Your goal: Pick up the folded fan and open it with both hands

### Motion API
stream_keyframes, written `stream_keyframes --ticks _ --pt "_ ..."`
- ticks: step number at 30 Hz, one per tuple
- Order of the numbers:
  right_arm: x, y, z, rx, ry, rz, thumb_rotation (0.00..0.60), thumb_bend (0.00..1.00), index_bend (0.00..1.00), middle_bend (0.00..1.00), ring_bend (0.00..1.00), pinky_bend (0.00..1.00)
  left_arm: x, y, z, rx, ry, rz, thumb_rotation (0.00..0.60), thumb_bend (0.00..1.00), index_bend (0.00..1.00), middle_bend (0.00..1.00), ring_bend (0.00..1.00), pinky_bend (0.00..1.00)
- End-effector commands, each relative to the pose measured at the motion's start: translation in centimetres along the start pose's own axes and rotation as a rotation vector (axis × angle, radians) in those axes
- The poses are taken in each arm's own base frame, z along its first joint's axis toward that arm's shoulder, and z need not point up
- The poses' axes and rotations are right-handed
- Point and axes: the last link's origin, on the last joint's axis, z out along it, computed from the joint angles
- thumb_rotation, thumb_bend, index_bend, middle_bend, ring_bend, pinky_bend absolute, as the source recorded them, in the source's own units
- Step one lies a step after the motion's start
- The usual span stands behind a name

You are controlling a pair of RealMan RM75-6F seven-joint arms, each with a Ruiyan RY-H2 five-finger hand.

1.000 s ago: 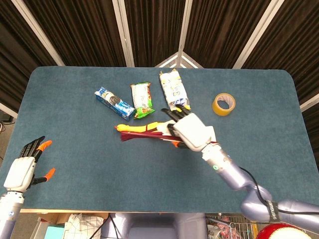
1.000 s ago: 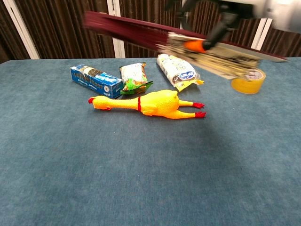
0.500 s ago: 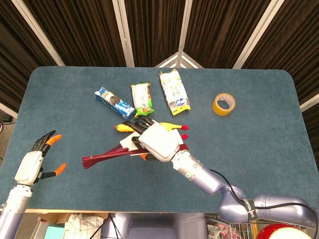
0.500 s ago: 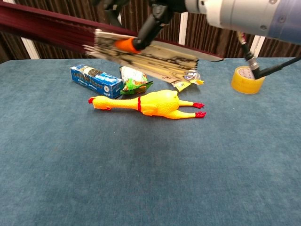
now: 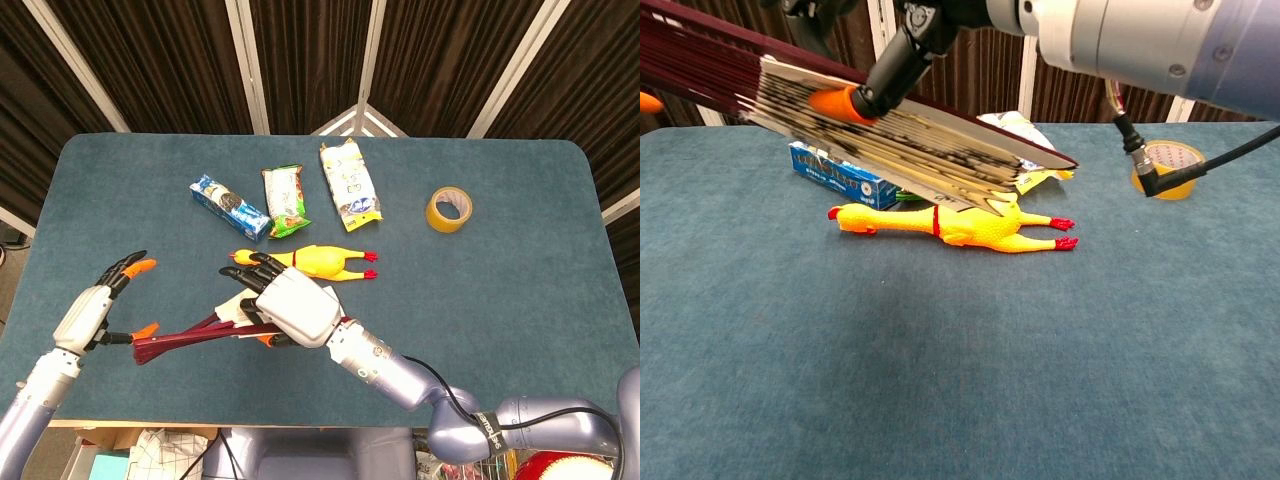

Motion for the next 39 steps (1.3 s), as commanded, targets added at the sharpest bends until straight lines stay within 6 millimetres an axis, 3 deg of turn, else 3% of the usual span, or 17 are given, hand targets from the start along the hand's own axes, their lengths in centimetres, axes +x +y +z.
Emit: stream_keyframes --ticks 1,14,23,33,39 --pt "0.0 -0.2 0.2 0.006 0.003 -0.005 0.600 0.43 0.84 0.17 0.25 0.15 -0.5 0.2 0.5 0.000 -0.026 -0.019 0.600 0.32 0.15 0.00 0.00 0.00" --pt "0.4 0.0 0.8 -0.019 0.014 0.014 0.600 0.43 0.85 0.17 0.25 0.15 -0.5 0.7 2.9 -0.012 -0.086 0.014 0.600 0.28 0.14 0.00 0.00 0.00" --pt "0.0 -0.7 0.9 0.000 0.005 0.020 0.600 0.43 0.85 0.17 0.25 0.15 -0.7 2.0 4.1 -0.064 -0.108 -0.048 0.600 0.28 0.07 0.00 0.00 0.00" --pt "-0.3 -1.2 1.0 0.005 0.009 0.045 0.600 0.43 0.85 0.17 0.25 0.15 -1.2 3.2 5.4 -0.136 -0.147 -0.117 0.600 0.24 0.07 0.00 0.00 0.00" --pt "-0.2 -1.5 1.2 0.009 0.017 0.060 0.600 0.43 0.85 0.17 0.25 0.15 -2.1 3.7 6.4 -0.159 -0.202 -0.159 0.600 0.24 0.13 0.00 0.00 0.00"
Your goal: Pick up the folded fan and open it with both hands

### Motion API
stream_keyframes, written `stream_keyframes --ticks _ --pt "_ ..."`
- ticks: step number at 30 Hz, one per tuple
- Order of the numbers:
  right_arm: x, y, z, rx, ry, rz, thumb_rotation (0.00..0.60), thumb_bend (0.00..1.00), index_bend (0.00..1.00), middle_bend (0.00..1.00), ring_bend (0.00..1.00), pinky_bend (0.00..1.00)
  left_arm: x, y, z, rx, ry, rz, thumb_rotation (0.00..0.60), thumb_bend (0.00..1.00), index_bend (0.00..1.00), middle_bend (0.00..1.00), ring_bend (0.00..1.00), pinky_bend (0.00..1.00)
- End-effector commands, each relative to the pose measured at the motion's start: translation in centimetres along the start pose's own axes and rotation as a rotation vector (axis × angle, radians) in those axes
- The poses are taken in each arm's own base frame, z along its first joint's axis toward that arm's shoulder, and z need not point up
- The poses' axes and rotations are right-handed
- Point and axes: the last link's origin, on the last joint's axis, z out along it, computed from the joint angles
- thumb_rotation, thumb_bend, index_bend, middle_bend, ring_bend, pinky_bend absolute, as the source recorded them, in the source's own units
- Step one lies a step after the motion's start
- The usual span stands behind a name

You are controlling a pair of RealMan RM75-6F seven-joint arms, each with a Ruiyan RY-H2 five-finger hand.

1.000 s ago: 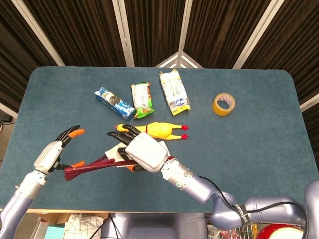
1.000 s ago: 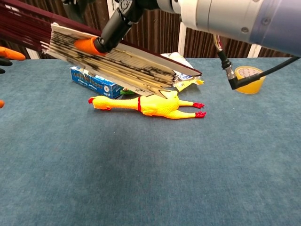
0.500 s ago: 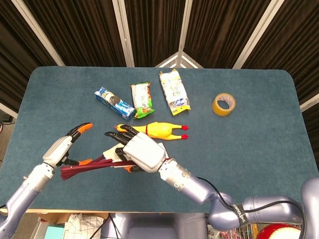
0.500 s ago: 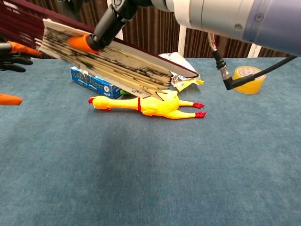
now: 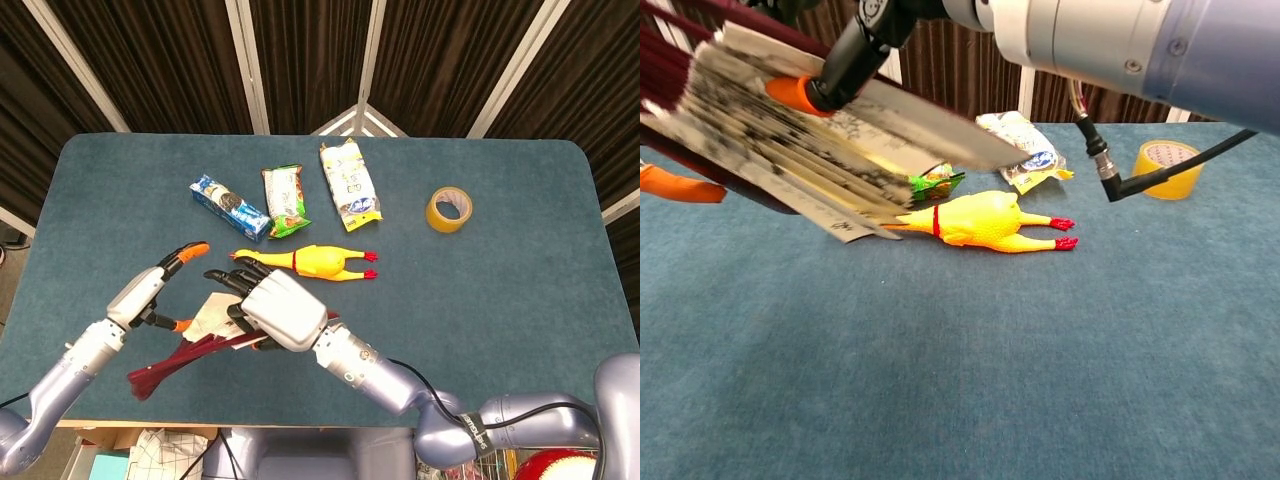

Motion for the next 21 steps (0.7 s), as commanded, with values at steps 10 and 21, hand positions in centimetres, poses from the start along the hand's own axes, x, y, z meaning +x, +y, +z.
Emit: stream_keyframes --ticks 10,21 --pt "0.6 0.4 -0.1 -0.017 0.022 0.006 0.600 0.43 0.86 0.17 0.25 0.15 -2.0 -0.2 1.0 -0.018 -0.118 -0.050 0.600 0.24 0.14 0.00 0.00 0.00" --pt "0.8 0.6 -0.4 -0.020 0.029 0.001 0.600 0.44 0.87 0.17 0.25 0.16 -1.9 0.1 0.8 -0.052 -0.097 -0.093 0.600 0.24 0.25 0.00 0.00 0.00"
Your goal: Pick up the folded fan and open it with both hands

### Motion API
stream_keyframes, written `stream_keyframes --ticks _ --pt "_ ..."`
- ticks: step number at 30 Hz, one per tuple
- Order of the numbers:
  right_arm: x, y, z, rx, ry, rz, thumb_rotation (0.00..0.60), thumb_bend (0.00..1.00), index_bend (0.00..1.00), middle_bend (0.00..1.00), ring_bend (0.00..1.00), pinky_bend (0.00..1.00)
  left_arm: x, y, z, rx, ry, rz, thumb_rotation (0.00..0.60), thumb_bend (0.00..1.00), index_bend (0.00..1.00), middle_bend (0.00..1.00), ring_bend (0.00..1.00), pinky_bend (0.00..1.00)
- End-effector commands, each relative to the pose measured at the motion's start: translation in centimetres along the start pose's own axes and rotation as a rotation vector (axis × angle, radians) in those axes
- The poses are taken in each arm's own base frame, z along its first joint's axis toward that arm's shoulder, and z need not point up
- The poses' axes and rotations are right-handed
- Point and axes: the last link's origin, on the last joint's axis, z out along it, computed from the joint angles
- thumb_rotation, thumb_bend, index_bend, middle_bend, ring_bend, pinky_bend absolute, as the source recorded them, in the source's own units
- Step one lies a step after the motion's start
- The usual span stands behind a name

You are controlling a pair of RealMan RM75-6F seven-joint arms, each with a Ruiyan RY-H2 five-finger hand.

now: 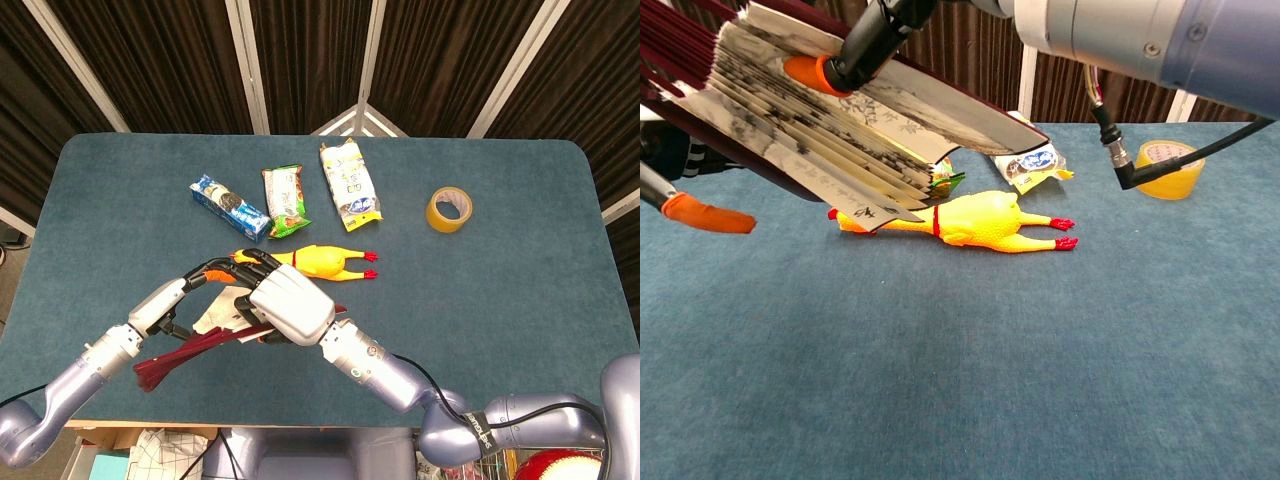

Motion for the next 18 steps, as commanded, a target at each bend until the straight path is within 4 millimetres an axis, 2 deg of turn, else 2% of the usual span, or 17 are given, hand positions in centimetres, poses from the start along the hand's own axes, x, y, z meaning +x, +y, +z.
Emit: stream_keyframes --ticks 1,13,18 --pt "0.11 -0.03 0.00 0.000 0.003 0.000 0.600 0.44 0.87 0.17 0.25 0.16 0.09 -0.08 0.00 -0.003 0.013 -0.002 0.600 0.24 0.26 0.00 0.00 0.00" --pt "0.02 0.25 -0.20 -0.010 0.000 -0.008 0.600 0.44 0.87 0.17 0.25 0.16 0.12 0.31 0.41 -0.028 0.027 -0.031 0.600 0.41 0.33 0.00 0.00 0.00" --pt "0.03 0.28 -0.38 -0.011 0.003 0.006 0.600 0.44 0.87 0.17 0.25 0.16 0.21 0.11 0.74 -0.019 0.028 -0.005 0.600 0.42 0.33 0.00 0.00 0.00"
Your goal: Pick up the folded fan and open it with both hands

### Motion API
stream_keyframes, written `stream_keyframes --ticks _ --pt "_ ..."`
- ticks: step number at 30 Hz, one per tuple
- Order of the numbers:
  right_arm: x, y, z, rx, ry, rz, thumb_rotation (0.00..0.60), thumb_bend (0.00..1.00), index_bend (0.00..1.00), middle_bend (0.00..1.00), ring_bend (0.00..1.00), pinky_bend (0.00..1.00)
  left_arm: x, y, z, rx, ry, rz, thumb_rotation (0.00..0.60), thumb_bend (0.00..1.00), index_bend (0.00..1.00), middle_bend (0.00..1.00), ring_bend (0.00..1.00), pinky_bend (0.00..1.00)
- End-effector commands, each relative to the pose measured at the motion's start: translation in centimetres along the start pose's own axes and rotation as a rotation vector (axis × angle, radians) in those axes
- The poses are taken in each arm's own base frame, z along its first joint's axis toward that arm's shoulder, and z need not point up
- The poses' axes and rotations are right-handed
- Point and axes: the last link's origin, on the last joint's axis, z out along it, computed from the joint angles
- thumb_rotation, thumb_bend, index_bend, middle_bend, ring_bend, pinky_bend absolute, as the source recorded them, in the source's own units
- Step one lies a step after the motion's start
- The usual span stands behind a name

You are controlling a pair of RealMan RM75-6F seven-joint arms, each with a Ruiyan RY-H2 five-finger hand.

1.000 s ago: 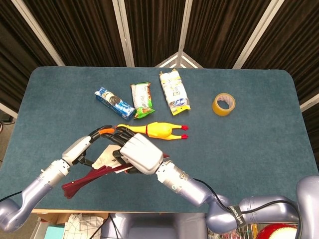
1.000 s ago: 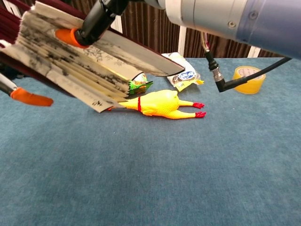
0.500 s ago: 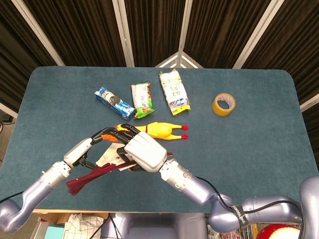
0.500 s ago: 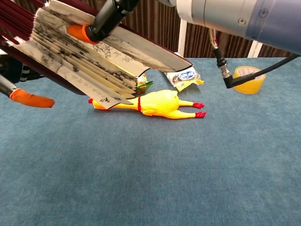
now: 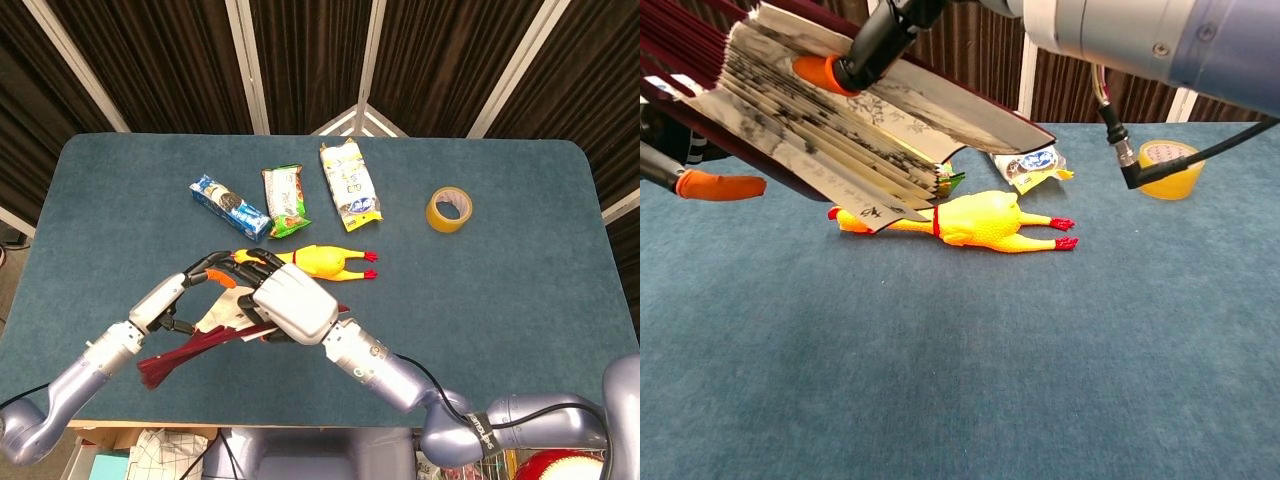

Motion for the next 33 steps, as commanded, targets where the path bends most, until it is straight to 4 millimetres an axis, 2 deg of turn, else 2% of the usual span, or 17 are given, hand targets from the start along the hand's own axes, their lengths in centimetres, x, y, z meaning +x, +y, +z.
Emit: stream_keyframes --ticks 1,6,10,18,21,33 --pt "0.0 0.0 -0.1 0.003 0.002 0.000 0.600 0.44 0.87 0.17 0.25 0.16 0.0 -0.2 0.3 0.010 -0.001 0.007 0.600 0.42 0.33 0.00 0.00 0.00" --pt "0.2 -0.2 -0.2 0.011 0.002 -0.004 0.600 0.44 0.87 0.17 0.25 0.16 -0.3 -0.4 0.9 0.020 -0.009 -0.010 0.600 0.42 0.34 0.00 0.00 0.00" --pt "0.4 -0.2 -0.3 0.007 0.004 -0.002 0.600 0.44 0.87 0.17 0.25 0.16 -0.6 -0.5 1.4 0.021 -0.014 -0.017 0.600 0.44 0.39 0.06 0.00 0.00" --pt "0.5 0.3 -0.7 -0.006 0.008 -0.011 0.600 0.44 0.87 0.17 0.25 0.16 -0.7 -0.3 1.5 0.019 0.014 -0.010 0.600 0.52 0.60 0.13 0.00 0.00" --pt "0.7 0.6 -0.9 -0.017 0.014 -0.008 0.600 0.44 0.87 0.17 0.25 0.16 -0.4 -0.3 1.4 0.026 0.036 -0.010 0.600 0.55 0.64 0.15 0.00 0.00" --pt "2.1 3.2 -2.1 -0.085 0.044 -0.035 0.600 0.44 0.88 0.17 0.25 0.16 0.7 -0.5 1.5 -0.009 0.163 0.052 0.600 0.56 0.65 0.19 0.00 0.00"
